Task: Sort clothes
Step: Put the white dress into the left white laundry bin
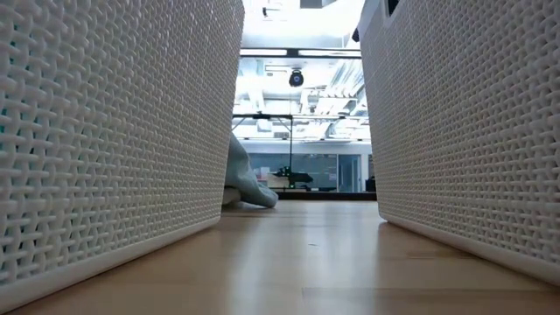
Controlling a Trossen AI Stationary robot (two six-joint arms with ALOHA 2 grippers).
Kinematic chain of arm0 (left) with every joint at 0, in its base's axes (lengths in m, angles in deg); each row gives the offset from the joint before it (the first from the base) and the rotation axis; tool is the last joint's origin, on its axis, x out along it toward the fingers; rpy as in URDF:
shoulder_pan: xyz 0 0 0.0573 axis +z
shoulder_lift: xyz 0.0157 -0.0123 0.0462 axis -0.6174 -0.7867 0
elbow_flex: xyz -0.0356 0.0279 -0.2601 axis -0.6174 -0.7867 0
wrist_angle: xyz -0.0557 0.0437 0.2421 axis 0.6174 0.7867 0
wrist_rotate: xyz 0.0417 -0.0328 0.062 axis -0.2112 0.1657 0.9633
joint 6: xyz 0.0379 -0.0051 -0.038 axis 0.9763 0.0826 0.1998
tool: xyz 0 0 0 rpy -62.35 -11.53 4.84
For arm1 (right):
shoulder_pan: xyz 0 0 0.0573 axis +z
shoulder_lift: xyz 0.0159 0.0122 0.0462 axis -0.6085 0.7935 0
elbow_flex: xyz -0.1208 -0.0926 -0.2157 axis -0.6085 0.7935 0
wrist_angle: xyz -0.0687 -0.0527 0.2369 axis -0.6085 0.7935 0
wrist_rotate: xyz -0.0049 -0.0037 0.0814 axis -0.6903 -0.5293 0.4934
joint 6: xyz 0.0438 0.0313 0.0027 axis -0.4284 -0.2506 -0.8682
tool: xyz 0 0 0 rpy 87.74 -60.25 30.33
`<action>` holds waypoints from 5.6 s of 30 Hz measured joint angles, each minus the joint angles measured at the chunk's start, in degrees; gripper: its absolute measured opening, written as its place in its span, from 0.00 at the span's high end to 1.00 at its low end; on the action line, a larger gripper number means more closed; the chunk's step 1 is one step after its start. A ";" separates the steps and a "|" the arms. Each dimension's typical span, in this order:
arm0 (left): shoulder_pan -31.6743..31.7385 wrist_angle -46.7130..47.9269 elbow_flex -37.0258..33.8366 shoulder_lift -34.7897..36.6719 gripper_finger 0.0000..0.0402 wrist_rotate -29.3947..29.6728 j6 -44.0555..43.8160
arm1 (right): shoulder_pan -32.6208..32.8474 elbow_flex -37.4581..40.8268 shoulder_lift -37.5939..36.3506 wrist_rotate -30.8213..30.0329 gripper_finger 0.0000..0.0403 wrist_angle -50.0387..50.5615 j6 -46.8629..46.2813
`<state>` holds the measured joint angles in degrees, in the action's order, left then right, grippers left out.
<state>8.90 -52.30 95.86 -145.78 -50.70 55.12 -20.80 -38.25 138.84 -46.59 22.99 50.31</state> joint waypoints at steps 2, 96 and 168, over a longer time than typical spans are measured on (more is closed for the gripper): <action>-1.82 6.88 -0.02 -0.27 1.00 5.86 0.37 | 0.14 0.02 0.43 0.16 0.36 0.36 0.06; -2.27 19.73 -61.61 17.89 0.62 -32.48 -89.62 | 2.87 0.02 0.61 -6.32 0.36 -6.89 6.68; -8.43 36.03 -42.97 -11.67 0.70 18.17 -48.70 | -0.31 0.03 0.61 -4.11 0.36 -10.19 9.67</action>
<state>0.47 -16.27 52.89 -157.45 -32.54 6.42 -21.11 -38.21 139.45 -50.69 12.79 59.98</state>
